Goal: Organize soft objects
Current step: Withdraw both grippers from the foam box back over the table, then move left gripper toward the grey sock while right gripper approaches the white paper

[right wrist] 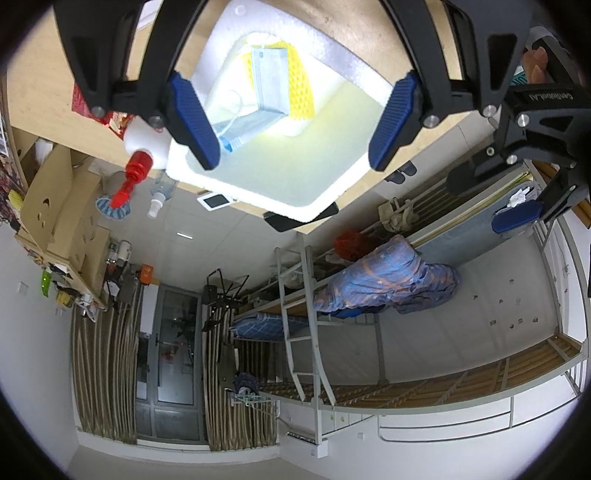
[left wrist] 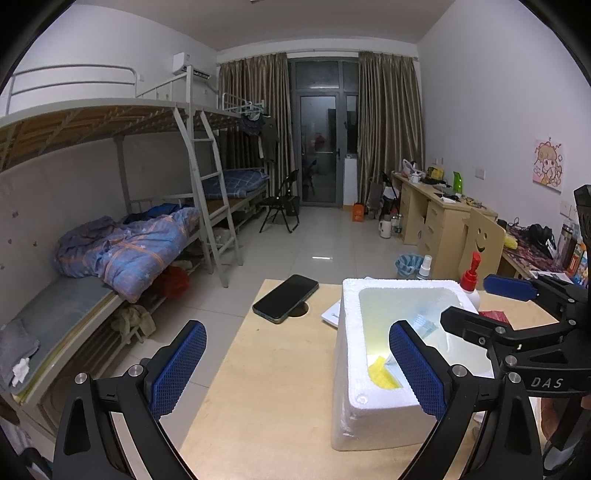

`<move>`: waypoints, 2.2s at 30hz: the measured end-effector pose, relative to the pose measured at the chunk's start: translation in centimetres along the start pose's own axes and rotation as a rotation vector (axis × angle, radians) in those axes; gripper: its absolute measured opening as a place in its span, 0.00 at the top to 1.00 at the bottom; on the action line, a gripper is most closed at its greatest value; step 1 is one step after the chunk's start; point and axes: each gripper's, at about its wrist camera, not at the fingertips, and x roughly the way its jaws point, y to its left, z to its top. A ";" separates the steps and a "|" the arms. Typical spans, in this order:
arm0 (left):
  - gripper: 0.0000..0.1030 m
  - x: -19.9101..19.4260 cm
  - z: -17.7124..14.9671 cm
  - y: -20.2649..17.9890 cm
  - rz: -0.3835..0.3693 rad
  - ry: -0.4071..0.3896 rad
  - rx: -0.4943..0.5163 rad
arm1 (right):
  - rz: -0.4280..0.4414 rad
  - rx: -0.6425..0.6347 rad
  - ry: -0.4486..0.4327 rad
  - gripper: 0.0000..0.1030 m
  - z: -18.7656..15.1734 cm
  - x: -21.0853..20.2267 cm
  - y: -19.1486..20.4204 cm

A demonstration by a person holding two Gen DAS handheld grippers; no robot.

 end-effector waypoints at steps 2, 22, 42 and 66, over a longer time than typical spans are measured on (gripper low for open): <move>0.03 -0.6 -0.2 -0.1 0.001 -0.004 0.001 | -0.004 0.001 -0.006 0.07 -0.2 -0.3 -0.1; 0.03 -5.0 -0.9 -3.9 -0.066 -0.048 0.027 | -0.140 0.082 -0.112 0.00 -3.6 -8.3 -3.8; 0.02 -9.2 -3.2 -11.0 -0.242 -0.153 0.055 | -0.327 0.161 -0.252 0.00 -10.0 -17.0 -6.7; 0.02 -7.2 -13.7 -16.0 -0.425 -0.150 0.057 | -0.445 0.172 -0.247 0.00 -20.0 -17.4 -7.0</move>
